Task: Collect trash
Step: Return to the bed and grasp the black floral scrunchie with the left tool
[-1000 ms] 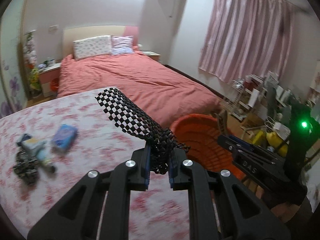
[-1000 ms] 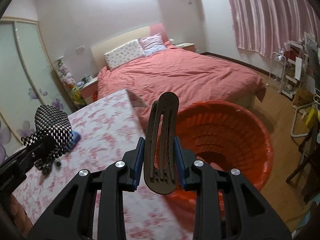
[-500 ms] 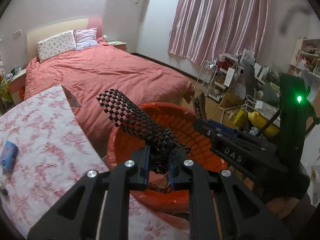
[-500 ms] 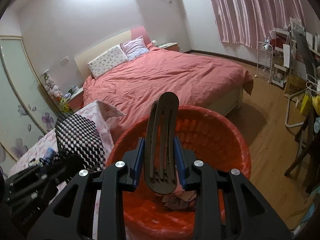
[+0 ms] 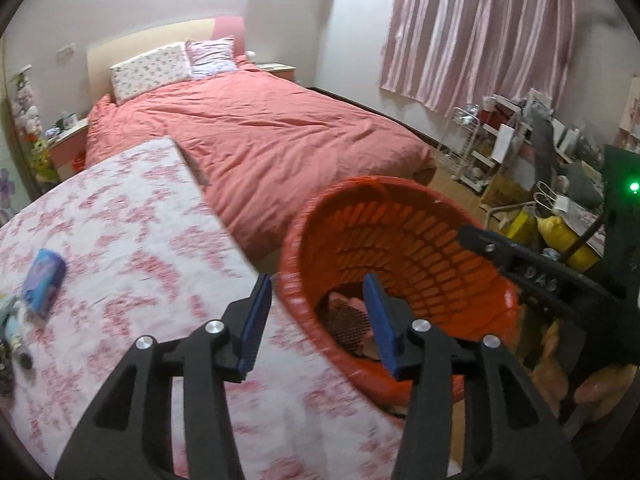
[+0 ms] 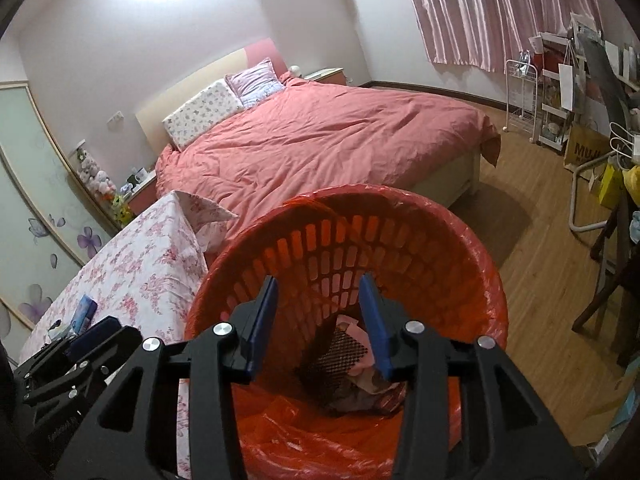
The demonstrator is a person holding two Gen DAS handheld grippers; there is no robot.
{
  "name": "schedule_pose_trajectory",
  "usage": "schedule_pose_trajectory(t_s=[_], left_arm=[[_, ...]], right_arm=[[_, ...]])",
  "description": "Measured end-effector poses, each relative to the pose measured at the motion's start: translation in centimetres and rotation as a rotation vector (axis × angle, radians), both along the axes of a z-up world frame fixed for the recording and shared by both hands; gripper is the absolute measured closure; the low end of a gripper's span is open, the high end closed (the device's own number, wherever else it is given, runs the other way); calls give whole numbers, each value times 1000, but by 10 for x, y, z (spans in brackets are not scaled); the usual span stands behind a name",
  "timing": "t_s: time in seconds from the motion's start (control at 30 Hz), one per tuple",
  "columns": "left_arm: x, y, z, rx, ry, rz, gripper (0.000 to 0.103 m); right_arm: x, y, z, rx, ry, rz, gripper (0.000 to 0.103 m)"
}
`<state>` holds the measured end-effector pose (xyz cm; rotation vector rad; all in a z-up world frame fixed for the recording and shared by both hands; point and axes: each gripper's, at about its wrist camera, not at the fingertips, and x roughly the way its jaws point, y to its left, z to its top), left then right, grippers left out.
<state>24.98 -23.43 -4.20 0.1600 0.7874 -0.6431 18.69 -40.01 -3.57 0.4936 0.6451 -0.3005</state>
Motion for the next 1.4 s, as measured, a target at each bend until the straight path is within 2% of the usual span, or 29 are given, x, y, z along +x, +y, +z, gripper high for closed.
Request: schedule_pose_trajectory(t_s=[0.07,0.23,0.5,0.73,0.77,0.9,1.0,1.2,1.27,1.3,1.37,1.4], left_arm=[[-1,12,4,7,-12,25,53],[-7,58,11,37,-59,105,48],[-5,142,15,75,-91,273,42],[6,242,11,123,-112,505,31],[9,260,9,127,-110,556,30],[20,307,3,125,-89,663,30],[33,322,-4,126,-48,688,30],[50,325,-15,78,15,678,30],[55,323,-19,58,31,667,31],[57,323,-22,51,36,663,35],[64,321,-26,49,53,657,47],[67,321,-30,44,71,653,60]], right_arm=[[1,2,1,-10,-2,7,55],[4,31,8,-35,3,56,55],[13,77,14,-52,14,140,55],[24,120,14,-78,29,225,51],[26,128,13,-82,33,236,51],[34,149,10,-86,52,277,51],[37,161,8,-86,62,296,51],[42,178,4,-100,86,330,51],[45,182,1,-102,93,333,51],[46,184,1,-102,97,334,51],[48,187,-1,-99,104,339,51],[48,188,-1,-98,105,341,51]])
